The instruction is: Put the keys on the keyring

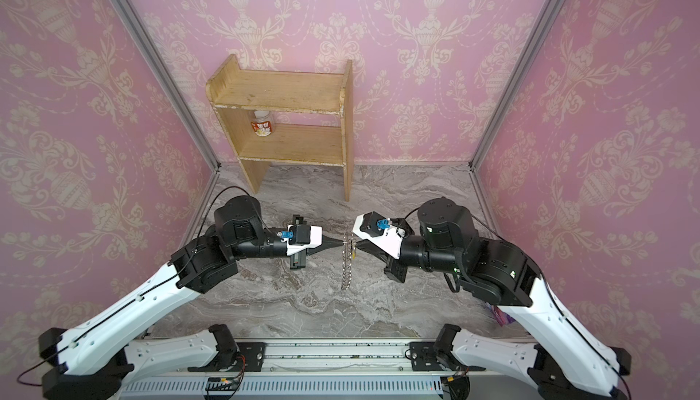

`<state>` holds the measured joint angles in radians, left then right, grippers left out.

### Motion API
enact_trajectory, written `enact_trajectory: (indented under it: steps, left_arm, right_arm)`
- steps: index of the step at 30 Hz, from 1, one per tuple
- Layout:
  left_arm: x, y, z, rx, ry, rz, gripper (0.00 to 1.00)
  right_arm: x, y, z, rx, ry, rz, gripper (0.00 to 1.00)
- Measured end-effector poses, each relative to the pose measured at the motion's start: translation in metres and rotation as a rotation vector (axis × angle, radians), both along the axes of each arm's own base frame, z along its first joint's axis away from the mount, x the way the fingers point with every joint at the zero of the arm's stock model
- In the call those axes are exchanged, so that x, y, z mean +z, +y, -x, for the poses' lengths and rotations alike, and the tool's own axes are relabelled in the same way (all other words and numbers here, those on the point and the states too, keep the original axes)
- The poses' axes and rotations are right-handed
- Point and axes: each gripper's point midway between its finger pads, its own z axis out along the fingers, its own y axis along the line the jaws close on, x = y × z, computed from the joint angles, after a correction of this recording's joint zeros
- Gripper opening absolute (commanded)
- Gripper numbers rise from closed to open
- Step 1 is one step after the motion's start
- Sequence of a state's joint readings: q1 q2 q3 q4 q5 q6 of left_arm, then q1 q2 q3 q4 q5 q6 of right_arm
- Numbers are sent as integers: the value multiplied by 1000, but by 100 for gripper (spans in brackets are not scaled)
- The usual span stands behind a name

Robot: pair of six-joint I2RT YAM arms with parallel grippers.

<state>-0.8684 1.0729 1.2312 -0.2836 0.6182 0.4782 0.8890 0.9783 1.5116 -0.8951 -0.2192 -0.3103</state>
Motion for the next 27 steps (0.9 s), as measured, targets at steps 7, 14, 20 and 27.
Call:
enact_trajectory:
  steps: [7, 14, 20, 27]
  left_arm:
    - [0, 0, 0, -1, 0, 0, 0]
    - [0, 0, 0, -1, 0, 0, 0]
    - [2, -1, 1, -5, -5, 6, 0]
    - [2, -1, 2, -6, -5, 6, 0]
  right_arm:
    - [-2, 1, -2, -6, 2, 7, 0]
    - [-2, 1, -2, -7, 1, 8, 0]
    - [-3, 2, -3, -6, 5, 12, 0]
    - [-6, 3, -4, -6, 11, 20, 0]
